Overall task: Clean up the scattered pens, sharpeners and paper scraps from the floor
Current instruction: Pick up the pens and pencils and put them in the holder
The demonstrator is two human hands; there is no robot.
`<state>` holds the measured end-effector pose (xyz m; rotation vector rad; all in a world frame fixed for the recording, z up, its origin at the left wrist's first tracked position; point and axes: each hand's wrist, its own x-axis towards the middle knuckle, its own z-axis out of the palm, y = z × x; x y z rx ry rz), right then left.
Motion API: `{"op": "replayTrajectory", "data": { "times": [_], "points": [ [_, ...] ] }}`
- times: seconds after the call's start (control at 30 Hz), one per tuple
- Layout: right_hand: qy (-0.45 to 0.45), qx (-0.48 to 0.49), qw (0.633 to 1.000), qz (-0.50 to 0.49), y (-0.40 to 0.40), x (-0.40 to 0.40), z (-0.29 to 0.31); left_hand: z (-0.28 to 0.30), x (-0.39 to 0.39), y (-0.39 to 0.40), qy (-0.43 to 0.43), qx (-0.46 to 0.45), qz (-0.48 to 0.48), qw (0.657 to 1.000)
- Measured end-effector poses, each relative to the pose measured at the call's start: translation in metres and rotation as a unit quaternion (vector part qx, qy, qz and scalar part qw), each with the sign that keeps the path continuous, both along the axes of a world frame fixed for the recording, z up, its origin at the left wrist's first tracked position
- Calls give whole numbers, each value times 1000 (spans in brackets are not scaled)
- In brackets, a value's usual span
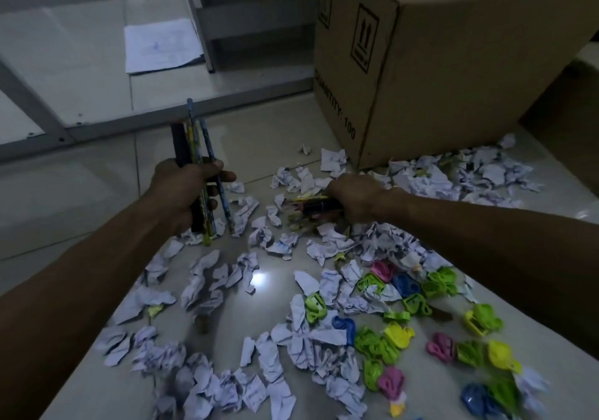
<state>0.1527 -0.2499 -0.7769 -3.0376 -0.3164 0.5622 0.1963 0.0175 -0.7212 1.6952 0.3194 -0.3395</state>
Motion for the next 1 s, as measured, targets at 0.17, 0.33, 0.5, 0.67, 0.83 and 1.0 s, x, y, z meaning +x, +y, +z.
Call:
{"op": "replayTrajectory", "data": {
  "times": [0.17,0.33,0.5,0.67,0.83,1.0],
  "points": [
    [-121,123,983,-64,-4,-3,18,4,-3,-1,-8,10,-15,1000],
    [-104,349,908,-208,-11,-11,44,11,-13,-15,-11,5,-40,999],
    [-74,527,745,-402,-23,-31,57,17,-28,-37,32,-46,-68,996],
    [-8,667,529,-525,-38,-69,50,19,-50,-67,66,-70,-128,987],
    [18,698,470,-540,-60,-122,33,14,-75,-101,72,-29,-234,969],
    [-2,718,383,-581,-88,-160,23,-1,-87,-137,18,120,-359,925]
  ]
}}
